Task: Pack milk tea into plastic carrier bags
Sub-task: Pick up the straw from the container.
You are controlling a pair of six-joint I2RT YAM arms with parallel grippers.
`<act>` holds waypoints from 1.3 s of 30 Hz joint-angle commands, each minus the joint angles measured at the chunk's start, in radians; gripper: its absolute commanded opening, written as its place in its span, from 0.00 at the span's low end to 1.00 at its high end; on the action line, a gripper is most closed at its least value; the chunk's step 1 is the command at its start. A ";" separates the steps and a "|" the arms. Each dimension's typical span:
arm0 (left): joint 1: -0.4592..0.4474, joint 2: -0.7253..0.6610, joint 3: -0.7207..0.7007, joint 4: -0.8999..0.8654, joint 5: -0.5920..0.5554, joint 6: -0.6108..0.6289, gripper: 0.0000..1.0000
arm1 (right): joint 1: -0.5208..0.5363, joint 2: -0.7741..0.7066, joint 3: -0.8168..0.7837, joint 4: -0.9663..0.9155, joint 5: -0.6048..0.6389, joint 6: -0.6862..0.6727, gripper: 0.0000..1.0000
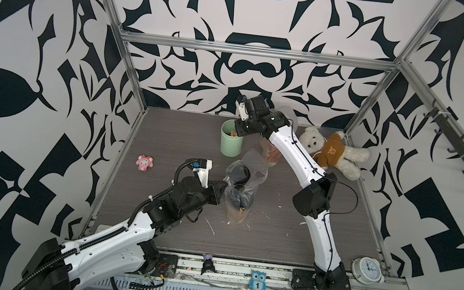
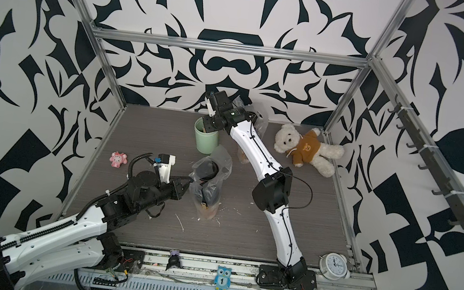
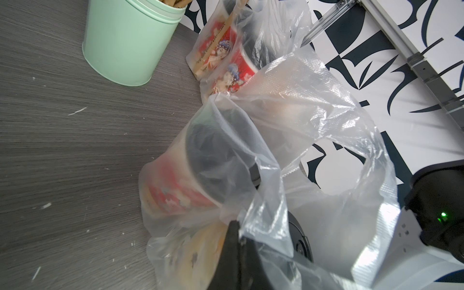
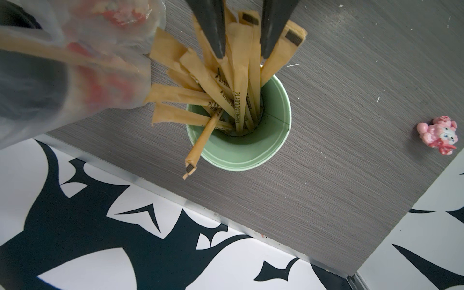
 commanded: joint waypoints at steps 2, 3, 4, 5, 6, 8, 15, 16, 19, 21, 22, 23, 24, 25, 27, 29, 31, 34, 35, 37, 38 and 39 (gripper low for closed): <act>-0.004 -0.012 -0.012 -0.004 -0.007 0.010 0.00 | 0.000 -0.026 0.039 0.002 -0.019 0.019 0.23; -0.004 -0.012 -0.011 -0.004 -0.007 0.010 0.00 | 0.000 -0.026 0.039 0.005 -0.020 0.021 0.22; -0.004 -0.013 -0.013 -0.003 -0.007 0.010 0.00 | 0.000 -0.027 0.039 0.008 -0.023 0.023 0.20; -0.004 -0.014 -0.013 -0.003 -0.008 0.010 0.00 | 0.001 -0.027 0.039 0.011 -0.025 0.024 0.19; -0.004 -0.016 -0.015 -0.004 -0.010 0.010 0.00 | 0.000 -0.027 0.039 0.015 -0.025 0.026 0.18; -0.004 -0.016 -0.017 -0.004 -0.011 0.009 0.00 | 0.000 -0.029 0.041 0.018 -0.029 0.028 0.14; -0.004 -0.018 -0.016 -0.006 -0.012 0.010 0.00 | 0.000 -0.031 0.047 0.029 -0.031 0.029 0.14; -0.004 -0.019 -0.016 -0.007 -0.011 0.009 0.00 | 0.001 -0.031 0.047 0.030 -0.032 0.029 0.16; -0.004 -0.021 -0.018 -0.006 -0.012 0.009 0.00 | 0.000 -0.032 0.048 0.028 -0.034 0.030 0.17; -0.004 -0.022 -0.018 -0.006 -0.011 0.008 0.00 | 0.001 -0.034 0.048 0.026 -0.035 0.030 0.19; -0.004 -0.022 -0.019 -0.007 -0.013 0.009 0.00 | 0.000 -0.035 0.047 0.025 -0.035 0.030 0.20; -0.004 -0.022 -0.019 -0.007 -0.014 0.008 0.00 | 0.000 -0.037 0.048 0.024 -0.035 0.030 0.20; -0.004 -0.022 -0.019 -0.007 -0.014 0.008 0.00 | 0.001 -0.037 0.047 0.024 -0.035 0.032 0.20; -0.004 -0.024 -0.019 -0.008 -0.013 0.009 0.00 | 0.000 -0.039 0.047 0.023 -0.034 0.029 0.20; -0.004 -0.024 -0.020 -0.007 -0.014 0.008 0.00 | 0.001 -0.043 0.047 0.024 -0.033 0.030 0.22; -0.004 -0.025 -0.020 -0.008 -0.013 0.007 0.00 | 0.001 -0.046 0.047 0.024 -0.034 0.030 0.22; -0.004 -0.025 -0.020 -0.008 -0.016 0.007 0.00 | 0.000 -0.047 0.047 0.024 -0.035 0.030 0.22; -0.004 -0.028 -0.022 -0.007 -0.014 0.007 0.00 | 0.000 -0.049 0.047 0.023 -0.035 0.031 0.22; -0.004 -0.027 -0.022 -0.007 -0.015 0.007 0.00 | 0.000 -0.050 0.047 0.022 -0.035 0.033 0.21; -0.003 -0.027 -0.022 -0.007 -0.014 0.007 0.00 | 0.000 -0.052 0.047 0.022 -0.035 0.036 0.20; -0.004 -0.027 -0.022 -0.007 -0.014 0.007 0.00 | 0.000 -0.053 0.047 0.022 -0.035 0.035 0.20; -0.004 -0.027 -0.022 -0.007 -0.016 0.007 0.00 | 0.000 -0.055 0.047 0.023 -0.035 0.035 0.21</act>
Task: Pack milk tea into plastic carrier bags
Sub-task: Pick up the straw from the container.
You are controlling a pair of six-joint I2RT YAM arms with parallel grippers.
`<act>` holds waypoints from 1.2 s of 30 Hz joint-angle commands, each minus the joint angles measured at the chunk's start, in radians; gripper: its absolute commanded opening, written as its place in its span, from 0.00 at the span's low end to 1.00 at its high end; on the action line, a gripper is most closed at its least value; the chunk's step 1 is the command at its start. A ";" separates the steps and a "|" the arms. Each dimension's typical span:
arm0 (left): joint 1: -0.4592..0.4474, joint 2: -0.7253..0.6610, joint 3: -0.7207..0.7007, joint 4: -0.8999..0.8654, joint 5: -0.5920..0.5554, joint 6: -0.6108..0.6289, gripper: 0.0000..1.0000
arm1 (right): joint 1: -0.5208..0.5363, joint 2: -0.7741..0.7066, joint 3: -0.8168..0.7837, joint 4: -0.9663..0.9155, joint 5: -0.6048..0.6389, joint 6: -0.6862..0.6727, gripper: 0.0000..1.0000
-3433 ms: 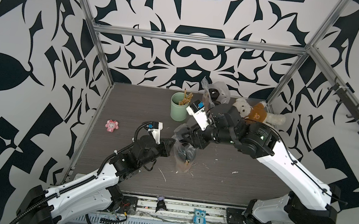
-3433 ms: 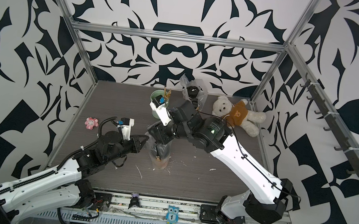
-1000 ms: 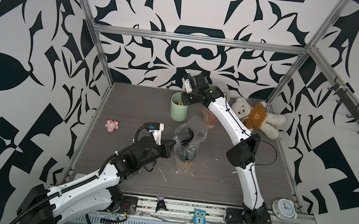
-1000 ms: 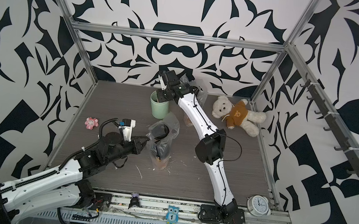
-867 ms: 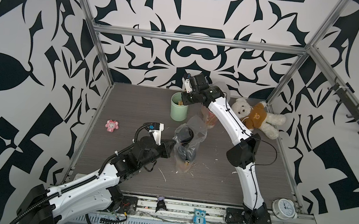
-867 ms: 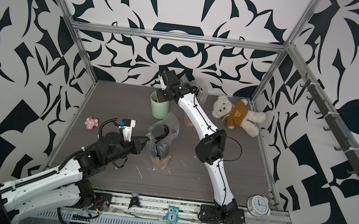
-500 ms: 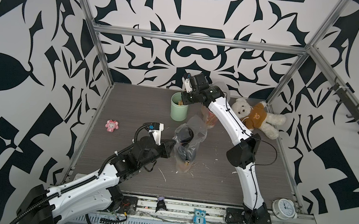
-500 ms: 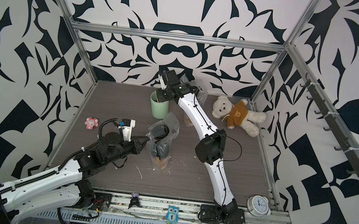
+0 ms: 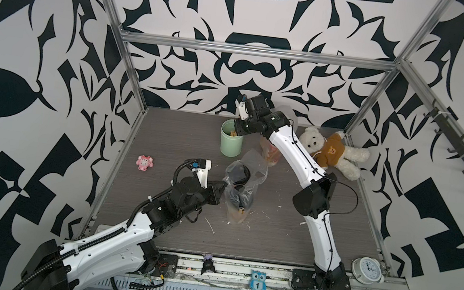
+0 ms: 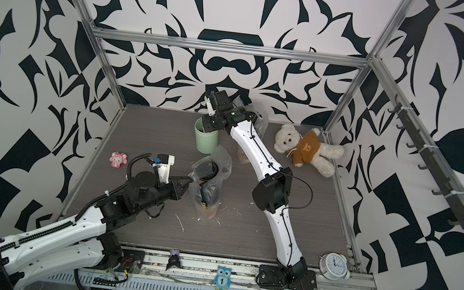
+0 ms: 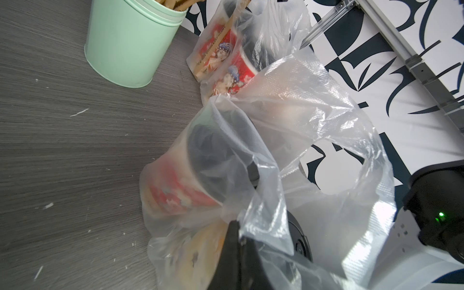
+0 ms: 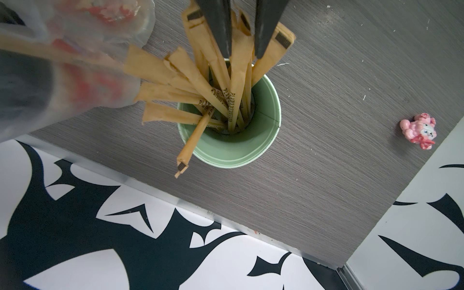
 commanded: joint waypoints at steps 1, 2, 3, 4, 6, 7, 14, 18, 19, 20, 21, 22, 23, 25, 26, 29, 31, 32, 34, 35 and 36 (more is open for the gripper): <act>-0.004 -0.015 -0.015 -0.007 -0.009 0.007 0.00 | 0.000 -0.056 0.040 0.018 -0.007 0.009 0.22; -0.004 -0.015 -0.017 -0.007 -0.009 0.007 0.00 | 0.000 -0.058 0.040 0.019 -0.008 0.009 0.22; -0.004 -0.016 -0.017 -0.007 -0.009 0.007 0.00 | 0.000 -0.060 0.040 0.020 -0.011 0.009 0.22; -0.004 -0.017 -0.017 -0.007 -0.008 0.007 0.00 | 0.001 -0.061 0.040 0.020 -0.014 0.009 0.22; -0.004 -0.017 -0.017 -0.007 -0.011 0.008 0.00 | 0.000 -0.064 0.039 0.022 -0.019 0.012 0.22; -0.004 -0.017 -0.017 -0.007 -0.011 0.007 0.00 | 0.001 -0.065 0.040 0.022 -0.021 0.013 0.22; -0.004 -0.017 -0.017 -0.005 -0.011 0.008 0.00 | 0.002 -0.070 0.040 0.023 -0.038 0.017 0.21; -0.004 -0.015 -0.015 -0.005 -0.011 0.008 0.00 | 0.003 -0.073 0.040 0.029 -0.051 0.021 0.18; -0.004 -0.015 -0.016 -0.005 -0.011 0.008 0.00 | 0.003 -0.075 0.040 0.030 -0.052 0.022 0.18; -0.004 -0.015 -0.015 -0.005 -0.011 0.008 0.00 | 0.003 -0.076 0.040 0.032 -0.054 0.022 0.18; -0.004 -0.016 -0.017 -0.006 -0.010 0.008 0.00 | 0.004 -0.077 0.040 0.034 -0.053 0.022 0.18; -0.004 -0.015 -0.017 -0.007 -0.010 0.008 0.00 | 0.005 -0.078 0.040 0.034 -0.054 0.022 0.18; -0.004 -0.015 -0.017 -0.005 -0.011 0.007 0.00 | 0.005 -0.079 0.040 0.035 -0.053 0.022 0.18; -0.003 -0.015 -0.018 -0.005 -0.010 0.007 0.00 | 0.007 -0.080 0.040 0.033 -0.055 0.022 0.18; -0.004 -0.016 -0.018 -0.005 -0.011 0.007 0.00 | 0.007 -0.081 0.040 0.033 -0.055 0.022 0.18; -0.004 -0.020 -0.019 -0.005 -0.010 0.008 0.00 | 0.007 -0.084 0.040 0.034 -0.054 0.022 0.21; -0.004 -0.022 -0.021 -0.006 -0.012 0.006 0.00 | 0.009 -0.087 0.039 0.033 -0.056 0.022 0.21; -0.004 -0.023 -0.023 -0.006 -0.012 0.005 0.00 | 0.009 -0.089 0.040 0.034 -0.057 0.022 0.22; -0.004 -0.026 -0.024 -0.005 -0.014 0.005 0.00 | 0.012 -0.092 0.039 0.032 -0.060 0.020 0.23; -0.004 -0.026 -0.024 -0.005 -0.014 0.004 0.00 | 0.012 -0.092 0.040 0.032 -0.059 0.021 0.23; -0.004 -0.026 -0.024 -0.006 -0.014 0.004 0.00 | 0.013 -0.092 0.040 0.030 -0.060 0.019 0.23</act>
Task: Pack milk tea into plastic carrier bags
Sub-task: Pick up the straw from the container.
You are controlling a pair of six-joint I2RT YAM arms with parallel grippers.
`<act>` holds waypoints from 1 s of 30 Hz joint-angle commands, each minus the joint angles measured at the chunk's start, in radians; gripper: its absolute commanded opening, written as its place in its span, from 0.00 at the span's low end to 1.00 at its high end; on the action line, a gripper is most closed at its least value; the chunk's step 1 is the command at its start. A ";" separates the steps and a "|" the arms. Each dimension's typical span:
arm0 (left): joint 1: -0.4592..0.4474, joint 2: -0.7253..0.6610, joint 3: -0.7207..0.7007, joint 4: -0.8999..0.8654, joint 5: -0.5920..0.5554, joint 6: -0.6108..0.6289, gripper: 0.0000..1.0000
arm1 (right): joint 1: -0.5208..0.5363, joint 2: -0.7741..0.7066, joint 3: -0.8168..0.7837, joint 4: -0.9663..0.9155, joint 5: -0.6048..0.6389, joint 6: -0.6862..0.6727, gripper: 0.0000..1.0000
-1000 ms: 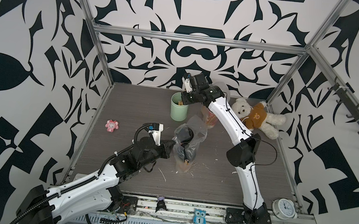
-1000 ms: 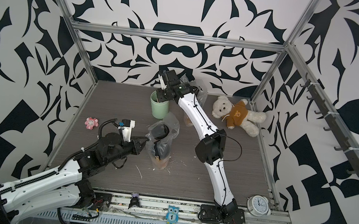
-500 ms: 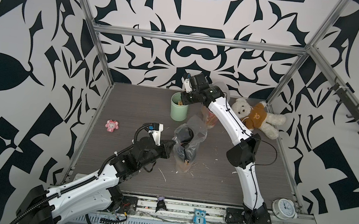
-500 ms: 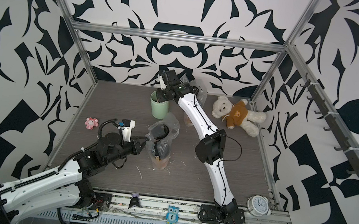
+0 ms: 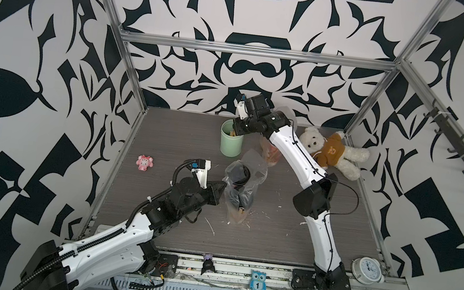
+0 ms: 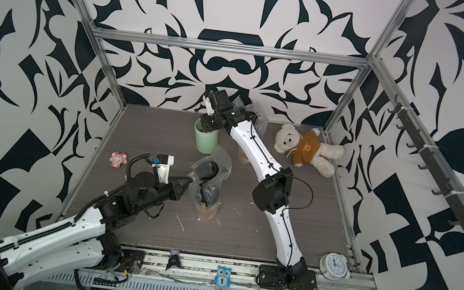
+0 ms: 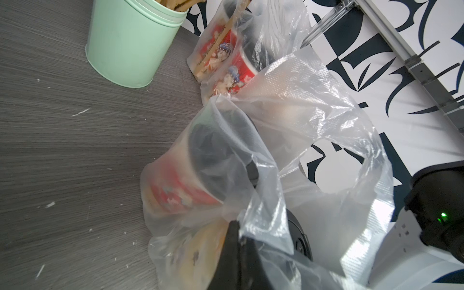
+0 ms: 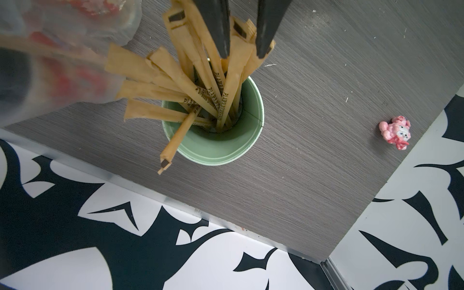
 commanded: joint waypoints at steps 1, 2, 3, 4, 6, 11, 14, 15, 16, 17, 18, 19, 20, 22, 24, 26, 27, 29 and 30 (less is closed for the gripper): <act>-0.004 -0.016 -0.021 -0.004 -0.012 0.004 0.00 | 0.007 -0.083 0.040 0.020 -0.009 0.004 0.22; -0.004 -0.016 -0.021 -0.005 -0.013 0.004 0.00 | 0.008 -0.083 0.040 0.019 -0.009 0.003 0.22; -0.004 -0.016 -0.022 -0.004 -0.013 0.003 0.00 | 0.009 -0.083 0.038 0.017 -0.010 0.004 0.20; -0.004 -0.015 -0.023 -0.005 -0.013 0.002 0.00 | 0.009 -0.083 0.038 0.015 -0.011 0.004 0.18; -0.004 -0.015 -0.022 -0.004 -0.012 0.002 0.00 | 0.010 -0.082 0.035 0.009 -0.013 0.004 0.18; -0.004 -0.015 -0.023 -0.004 -0.013 0.001 0.00 | 0.010 -0.080 0.032 -0.005 -0.012 0.003 0.20; -0.003 -0.015 -0.022 -0.004 -0.013 0.001 0.00 | 0.011 -0.078 0.031 -0.009 -0.012 0.003 0.22; -0.004 -0.015 -0.022 -0.004 -0.012 0.002 0.00 | 0.011 -0.077 0.032 -0.011 -0.011 0.003 0.22; -0.004 -0.015 -0.022 -0.004 -0.012 0.001 0.00 | 0.011 -0.077 0.031 -0.013 -0.012 0.003 0.23; -0.004 -0.015 -0.022 -0.004 -0.013 0.001 0.00 | 0.011 -0.076 0.031 -0.014 -0.011 0.003 0.23; -0.004 -0.016 -0.022 -0.004 -0.012 0.001 0.00 | 0.010 -0.075 0.031 -0.015 -0.008 0.002 0.23; -0.004 -0.016 -0.022 -0.004 -0.013 0.001 0.00 | 0.011 -0.075 0.031 -0.015 -0.005 0.001 0.21; -0.004 -0.018 -0.022 -0.006 -0.013 0.001 0.00 | 0.012 -0.076 0.031 -0.016 -0.003 0.002 0.17; -0.003 -0.018 -0.023 -0.007 -0.014 0.001 0.00 | 0.011 -0.077 0.031 -0.015 0.003 0.001 0.08; -0.004 -0.019 -0.021 -0.008 -0.015 0.001 0.00 | 0.011 -0.080 0.032 -0.012 0.008 0.001 0.00; -0.004 -0.019 -0.022 -0.009 -0.015 0.001 0.00 | 0.011 -0.084 0.032 -0.008 0.015 0.001 0.00; -0.004 -0.019 -0.023 -0.007 -0.014 0.001 0.00 | 0.011 -0.088 0.032 -0.005 0.018 0.000 0.00; -0.004 -0.019 -0.022 -0.007 -0.014 0.001 0.00 | 0.010 -0.095 0.033 -0.001 0.023 -0.004 0.00; -0.004 -0.019 -0.023 -0.008 -0.015 0.001 0.00 | 0.010 -0.101 0.038 0.000 0.027 -0.006 0.00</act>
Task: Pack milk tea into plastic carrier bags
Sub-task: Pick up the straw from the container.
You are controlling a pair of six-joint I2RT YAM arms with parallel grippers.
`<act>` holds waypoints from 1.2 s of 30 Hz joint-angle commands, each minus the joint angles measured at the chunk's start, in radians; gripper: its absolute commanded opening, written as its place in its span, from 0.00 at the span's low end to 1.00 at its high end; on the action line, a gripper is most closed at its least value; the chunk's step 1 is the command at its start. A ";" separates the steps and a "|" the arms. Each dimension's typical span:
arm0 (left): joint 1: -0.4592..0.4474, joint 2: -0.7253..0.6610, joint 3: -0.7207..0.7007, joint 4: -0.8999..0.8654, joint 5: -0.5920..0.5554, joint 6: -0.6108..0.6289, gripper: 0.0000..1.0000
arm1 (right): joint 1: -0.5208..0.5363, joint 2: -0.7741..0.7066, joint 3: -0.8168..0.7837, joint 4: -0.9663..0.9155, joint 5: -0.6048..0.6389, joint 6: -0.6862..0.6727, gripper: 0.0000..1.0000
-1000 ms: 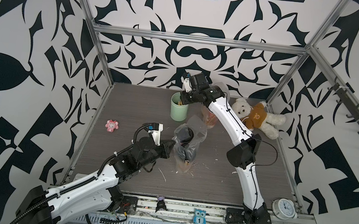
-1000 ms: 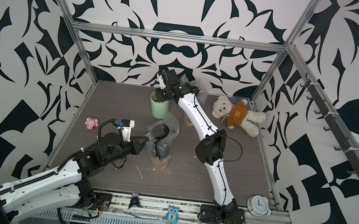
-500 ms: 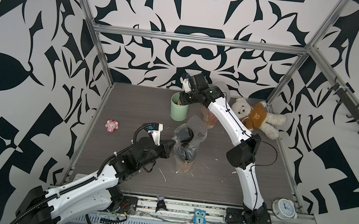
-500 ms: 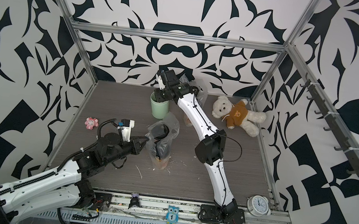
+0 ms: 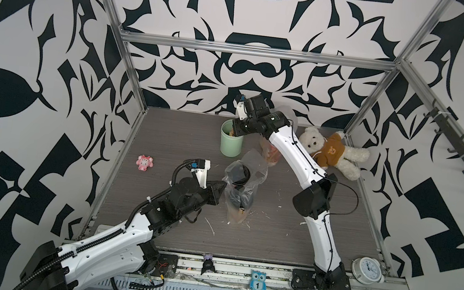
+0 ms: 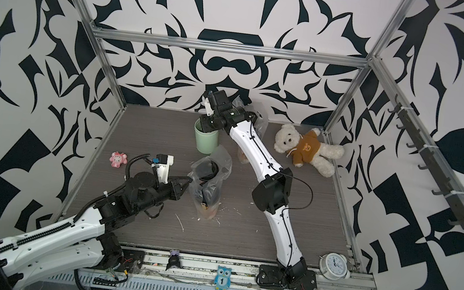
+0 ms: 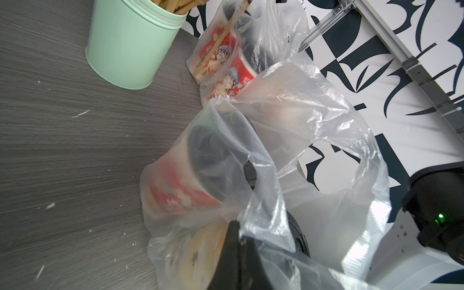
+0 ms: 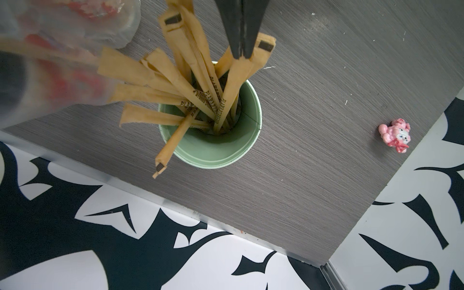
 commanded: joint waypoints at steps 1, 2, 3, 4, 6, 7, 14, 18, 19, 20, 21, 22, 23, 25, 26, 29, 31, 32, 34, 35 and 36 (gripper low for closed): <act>-0.004 -0.014 -0.022 -0.007 -0.014 0.003 0.00 | 0.005 -0.106 0.038 0.011 0.025 -0.009 0.00; -0.004 -0.012 -0.021 -0.007 -0.014 0.002 0.00 | 0.005 -0.113 0.038 0.014 0.027 -0.012 0.00; -0.003 -0.012 -0.022 -0.007 -0.013 0.003 0.00 | 0.005 -0.122 0.038 0.017 0.030 -0.016 0.00; -0.004 -0.012 -0.021 -0.007 -0.012 0.004 0.00 | 0.005 -0.132 0.038 0.019 0.033 -0.018 0.00; -0.004 -0.011 -0.020 -0.006 -0.011 0.006 0.00 | 0.005 -0.146 0.038 0.025 0.039 -0.024 0.00; -0.004 -0.009 -0.019 -0.004 -0.010 0.005 0.00 | 0.004 -0.153 0.035 0.029 0.039 -0.028 0.00; -0.004 -0.008 -0.017 0.000 -0.007 0.007 0.00 | 0.006 -0.157 0.042 0.021 0.044 -0.024 0.00; -0.004 -0.009 -0.015 -0.006 -0.009 0.012 0.00 | 0.005 -0.199 0.050 0.024 0.044 -0.032 0.00; -0.004 -0.009 -0.015 -0.006 -0.011 0.012 0.00 | 0.005 -0.215 0.051 0.024 0.044 -0.036 0.00; -0.004 -0.009 -0.016 -0.005 -0.010 0.012 0.00 | 0.005 -0.231 0.050 0.025 0.044 -0.039 0.00; -0.004 -0.008 -0.017 -0.006 -0.010 0.012 0.00 | 0.005 -0.250 0.049 0.026 0.041 -0.041 0.00; -0.004 -0.008 -0.017 -0.004 -0.010 0.012 0.00 | 0.005 -0.269 0.040 0.033 0.033 -0.045 0.00; -0.004 -0.008 -0.018 -0.001 -0.010 0.012 0.00 | 0.005 -0.284 0.032 0.038 0.027 -0.048 0.00; -0.004 -0.009 -0.023 0.005 -0.010 0.011 0.00 | 0.006 -0.309 0.010 0.052 0.018 -0.051 0.00; -0.004 -0.009 -0.025 0.008 -0.009 0.009 0.00 | 0.005 -0.313 0.004 0.053 0.019 -0.053 0.00; -0.004 -0.012 -0.028 0.013 -0.010 0.008 0.00 | 0.004 -0.302 -0.012 0.061 0.019 -0.053 0.00; -0.004 -0.017 -0.031 0.011 -0.010 0.008 0.00 | 0.005 -0.283 -0.029 0.074 0.020 -0.053 0.00; -0.004 -0.018 -0.032 0.011 -0.010 0.007 0.00 | 0.005 -0.273 -0.034 0.081 0.020 -0.052 0.00; -0.004 -0.026 -0.033 0.002 -0.016 0.006 0.00 | 0.006 -0.248 -0.038 0.097 0.015 -0.047 0.00; -0.003 -0.030 -0.034 -0.005 -0.018 0.006 0.00 | 0.005 -0.237 -0.033 0.102 0.015 -0.044 0.00; -0.004 -0.033 -0.034 -0.012 -0.022 0.006 0.00 | 0.005 -0.224 -0.024 0.104 0.013 -0.041 0.00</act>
